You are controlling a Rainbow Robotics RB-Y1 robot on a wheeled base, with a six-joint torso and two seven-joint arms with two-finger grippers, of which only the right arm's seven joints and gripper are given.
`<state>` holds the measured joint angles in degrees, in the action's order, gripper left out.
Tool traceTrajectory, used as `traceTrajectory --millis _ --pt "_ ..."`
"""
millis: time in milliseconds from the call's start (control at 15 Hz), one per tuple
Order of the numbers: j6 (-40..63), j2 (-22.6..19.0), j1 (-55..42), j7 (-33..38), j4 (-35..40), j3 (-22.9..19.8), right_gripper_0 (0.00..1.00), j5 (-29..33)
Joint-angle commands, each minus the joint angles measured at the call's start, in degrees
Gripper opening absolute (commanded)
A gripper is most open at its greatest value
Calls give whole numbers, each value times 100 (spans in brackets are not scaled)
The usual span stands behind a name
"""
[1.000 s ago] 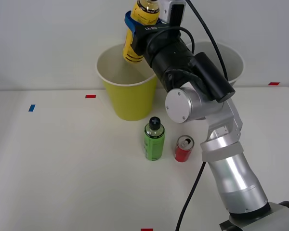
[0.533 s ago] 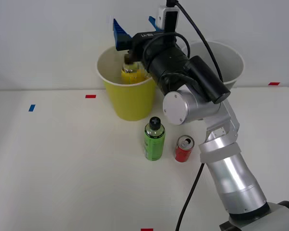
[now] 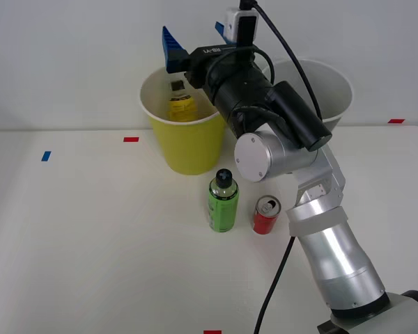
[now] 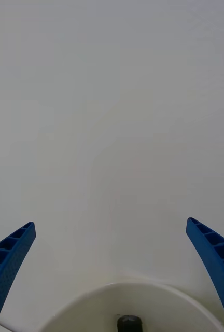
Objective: Put cans in the gray bin, plastic bottles in the light green bin
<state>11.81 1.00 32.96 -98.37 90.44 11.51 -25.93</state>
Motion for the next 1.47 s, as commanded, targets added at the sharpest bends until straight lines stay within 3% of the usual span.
traceTrajectory --millis 67,533,933,1333,1467 --pt "-12 0 0 -7 0 0 100 0" --pt "-478 0 -62 -16 26 159 100 0" --pt "-592 -223 -1020 186 1441 308 100 -228" --pt "-592 -1050 -2628 1276 3050 282 100 -334" --pt "-592 -1305 -3252 1320 3621 185 100 -299"
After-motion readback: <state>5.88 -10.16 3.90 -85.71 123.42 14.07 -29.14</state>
